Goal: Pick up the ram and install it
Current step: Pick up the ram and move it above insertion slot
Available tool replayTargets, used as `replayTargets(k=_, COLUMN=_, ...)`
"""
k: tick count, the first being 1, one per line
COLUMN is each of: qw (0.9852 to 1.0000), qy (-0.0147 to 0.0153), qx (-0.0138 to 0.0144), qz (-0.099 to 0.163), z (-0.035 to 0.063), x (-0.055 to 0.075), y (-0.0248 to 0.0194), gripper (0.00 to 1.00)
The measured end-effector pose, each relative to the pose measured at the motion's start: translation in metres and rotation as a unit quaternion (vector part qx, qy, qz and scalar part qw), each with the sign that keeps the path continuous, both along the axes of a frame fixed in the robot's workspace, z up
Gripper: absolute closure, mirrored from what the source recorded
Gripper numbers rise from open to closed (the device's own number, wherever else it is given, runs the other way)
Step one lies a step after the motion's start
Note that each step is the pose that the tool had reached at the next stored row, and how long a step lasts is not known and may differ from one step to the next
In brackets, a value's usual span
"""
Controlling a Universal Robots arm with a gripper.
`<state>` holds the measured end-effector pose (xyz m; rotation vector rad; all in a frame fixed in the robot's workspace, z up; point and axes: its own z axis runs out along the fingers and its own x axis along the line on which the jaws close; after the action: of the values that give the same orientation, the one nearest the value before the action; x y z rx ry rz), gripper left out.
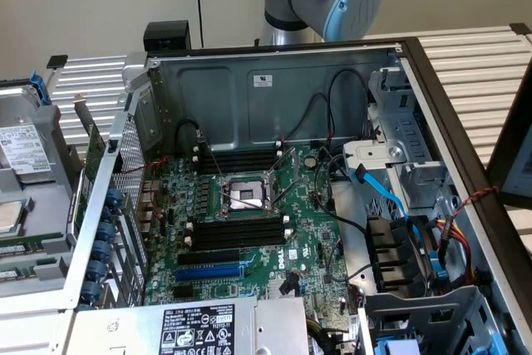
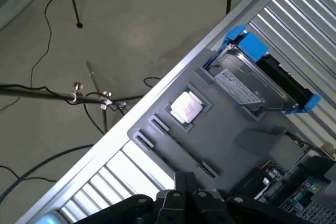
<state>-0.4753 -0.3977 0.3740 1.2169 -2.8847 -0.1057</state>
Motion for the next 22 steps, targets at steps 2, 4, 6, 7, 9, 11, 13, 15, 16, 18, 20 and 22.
replayTargets(k=2, qw=0.9998, qy=0.0, qx=-0.0001, qz=0.018, z=0.0, x=0.0, y=0.0, gripper=0.89)
replayTargets(k=4, qw=0.9993, qy=0.0, qx=0.0, qz=0.036, z=0.0, x=0.0, y=0.0, gripper=0.89)
replayTargets(k=6, qw=0.9985, qy=0.0, qx=0.0, qz=0.054, z=0.0, x=0.0, y=-0.0001, gripper=0.89)
replayTargets(k=7, qw=0.998, qy=0.0, qx=0.0, qz=0.064, z=0.0, x=0.0, y=-0.0001, gripper=0.89)
replayTargets(k=9, qw=0.9966, qy=0.0, qx=0.0, qz=0.082, z=0.0, x=0.0, y=0.0, gripper=0.89)
replayTargets(k=11, qw=0.995, qy=0.0, qx=0.0, qz=0.1, z=0.0, x=0.0, y=0.0, gripper=0.89)
replayTargets(k=13, qw=0.993, qy=-0.0004, qx=-0.0001, qz=0.118, z=0.0001, x=0.0, y=0.0, gripper=0.89)
replayTargets(k=15, qw=0.9909, qy=-0.0027, qx=-0.0004, qz=0.135, z=0.0, x=0.0, y=0.0, gripper=0.89)
replayTargets(k=16, qw=0.9899, qy=-0.0058, qx=-0.0007, qz=0.142, z=0.0, x=0.0, y=0.0, gripper=0.89)
replayTargets(k=18, qw=0.9879, qy=-0.013, qx=-0.0018, qz=0.154, z=0.0, x=0.0, y=0.0, gripper=0.89)
replayTargets(k=20, qw=0.9855, qy=-0.0186, qx=-0.0024, qz=0.169, z=-0.0001, x=0.0001, y=-0.0001, gripper=0.89)
replayTargets(k=22, qw=0.9822, qy=-0.0202, qx=-0.0023, qz=0.187, z=-0.0001, x=0.0001, y=0.0, gripper=0.89)
